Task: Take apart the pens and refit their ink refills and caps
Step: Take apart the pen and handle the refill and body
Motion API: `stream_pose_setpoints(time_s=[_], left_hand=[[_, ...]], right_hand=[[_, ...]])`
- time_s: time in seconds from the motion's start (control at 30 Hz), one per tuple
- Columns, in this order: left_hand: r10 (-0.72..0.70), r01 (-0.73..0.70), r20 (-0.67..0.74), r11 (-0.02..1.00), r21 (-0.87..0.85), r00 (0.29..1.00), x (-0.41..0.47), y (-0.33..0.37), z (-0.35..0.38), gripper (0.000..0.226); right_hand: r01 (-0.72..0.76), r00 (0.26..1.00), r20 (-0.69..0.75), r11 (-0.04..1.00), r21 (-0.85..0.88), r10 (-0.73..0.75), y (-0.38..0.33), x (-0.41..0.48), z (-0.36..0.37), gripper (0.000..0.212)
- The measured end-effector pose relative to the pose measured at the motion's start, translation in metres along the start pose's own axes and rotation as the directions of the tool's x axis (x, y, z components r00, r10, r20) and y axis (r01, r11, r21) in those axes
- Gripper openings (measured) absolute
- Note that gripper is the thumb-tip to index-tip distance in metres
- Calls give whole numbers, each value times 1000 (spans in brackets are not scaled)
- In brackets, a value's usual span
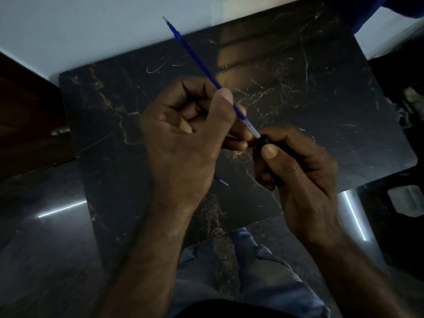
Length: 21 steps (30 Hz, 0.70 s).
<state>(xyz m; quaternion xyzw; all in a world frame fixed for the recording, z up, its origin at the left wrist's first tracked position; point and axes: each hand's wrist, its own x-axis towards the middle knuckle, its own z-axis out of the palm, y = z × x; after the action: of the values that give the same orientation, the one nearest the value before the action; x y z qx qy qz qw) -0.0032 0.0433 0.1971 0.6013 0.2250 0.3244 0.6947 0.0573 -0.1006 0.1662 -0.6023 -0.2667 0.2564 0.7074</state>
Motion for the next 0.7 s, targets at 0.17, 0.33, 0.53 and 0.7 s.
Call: stream_pose_setpoints(time_s=[0.17,0.33,0.53,0.7], left_hand=[[37,-37,-10,999,37,999,-7,2,8,10],[129,-134,41,978,158,991,-9,3,7,6],[81,-171,240,907,384,967,-15,0,0,11],[44,-107,188,933,343,981,-11,9,-3,16]], right_hand=[[16,1000,0,1000,-13,-16,-4,-2,-6,24],[21,1000,0,999,-39,-21,-1,-3,-7,21],[23,999,-25,997,-71,-25,2,-2,-2,19],[-25,996,-89,999,-33,22,8,0,-3,24]])
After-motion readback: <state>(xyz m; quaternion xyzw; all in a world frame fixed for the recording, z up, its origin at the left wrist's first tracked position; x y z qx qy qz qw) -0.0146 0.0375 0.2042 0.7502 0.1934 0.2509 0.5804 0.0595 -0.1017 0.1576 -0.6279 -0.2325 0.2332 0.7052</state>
